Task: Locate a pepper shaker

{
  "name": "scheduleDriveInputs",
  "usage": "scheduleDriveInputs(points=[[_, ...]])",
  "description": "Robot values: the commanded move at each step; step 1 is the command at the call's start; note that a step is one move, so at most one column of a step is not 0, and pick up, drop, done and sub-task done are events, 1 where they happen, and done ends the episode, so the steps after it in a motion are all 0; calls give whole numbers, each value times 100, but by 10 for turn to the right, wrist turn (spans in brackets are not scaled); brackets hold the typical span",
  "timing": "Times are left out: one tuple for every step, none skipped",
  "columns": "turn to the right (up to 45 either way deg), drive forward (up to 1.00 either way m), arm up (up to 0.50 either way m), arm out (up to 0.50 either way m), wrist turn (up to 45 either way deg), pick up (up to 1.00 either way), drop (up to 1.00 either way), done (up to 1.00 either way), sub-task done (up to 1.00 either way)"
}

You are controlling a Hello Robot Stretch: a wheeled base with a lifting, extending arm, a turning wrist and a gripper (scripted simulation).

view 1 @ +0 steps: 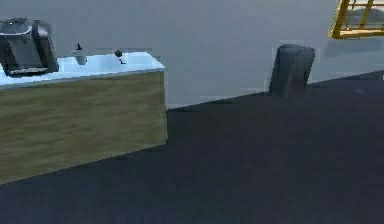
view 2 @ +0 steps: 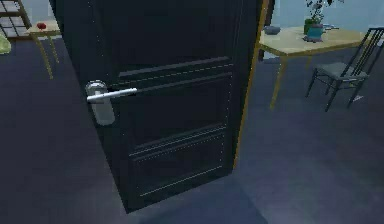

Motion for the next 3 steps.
scheduleDriveInputs(points=[[0, 25, 0, 0, 0, 0, 0, 0, 0], [450, 0, 0, 0, 0, 0, 0, 0, 0], [30, 0, 0, 0, 0, 0, 0, 0, 0]])
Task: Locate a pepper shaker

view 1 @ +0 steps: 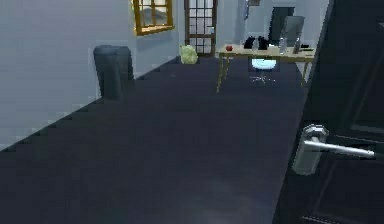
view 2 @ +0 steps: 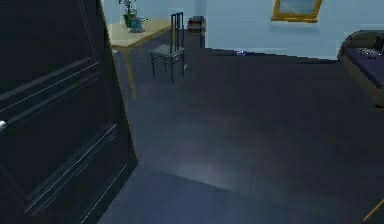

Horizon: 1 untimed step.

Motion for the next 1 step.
scheduleDriveInputs(points=[[0, 100, 0, 0, 0, 0, 0, 0, 0]])
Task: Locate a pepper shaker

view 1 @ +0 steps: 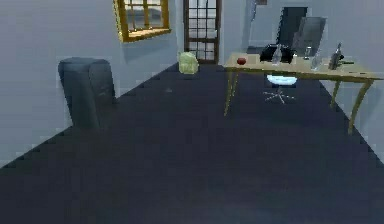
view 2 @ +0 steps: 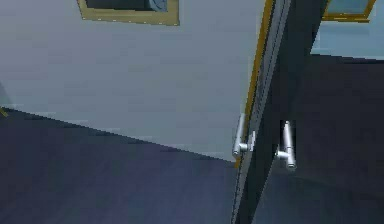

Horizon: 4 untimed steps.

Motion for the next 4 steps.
scheduleDriveInputs(points=[[90, 0, 0, 0, 0, 0, 0, 0, 0], [0, 25, 0, 0, 0, 0, 0, 0, 0], [180, 0, 0, 0, 0, 0, 0, 0, 0], [0, 100, 0, 0, 0, 0, 0, 0, 0]])
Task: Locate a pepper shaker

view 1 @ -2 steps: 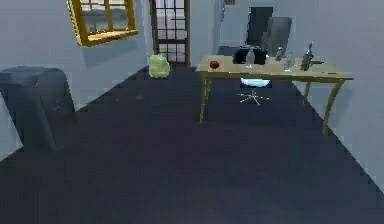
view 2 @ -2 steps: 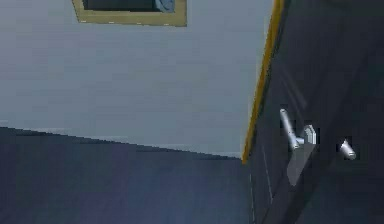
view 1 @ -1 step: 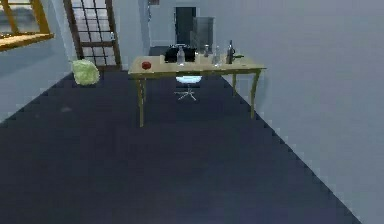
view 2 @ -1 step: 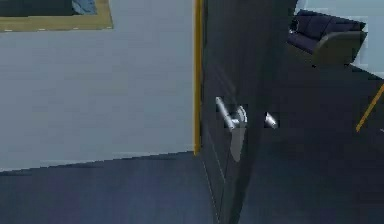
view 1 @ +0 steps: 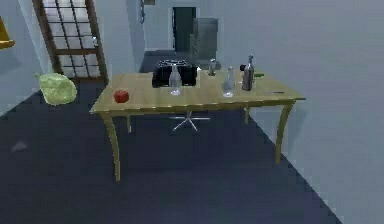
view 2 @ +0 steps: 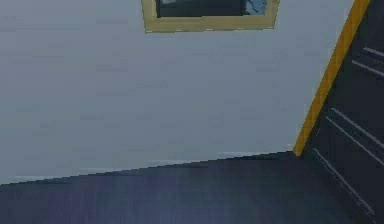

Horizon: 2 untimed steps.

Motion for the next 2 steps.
scheduleDriveInputs(points=[[0, 85, 0, 0, 0, 0, 0, 0, 0], [0, 0, 0, 0, 0, 0, 0, 100, 0]])
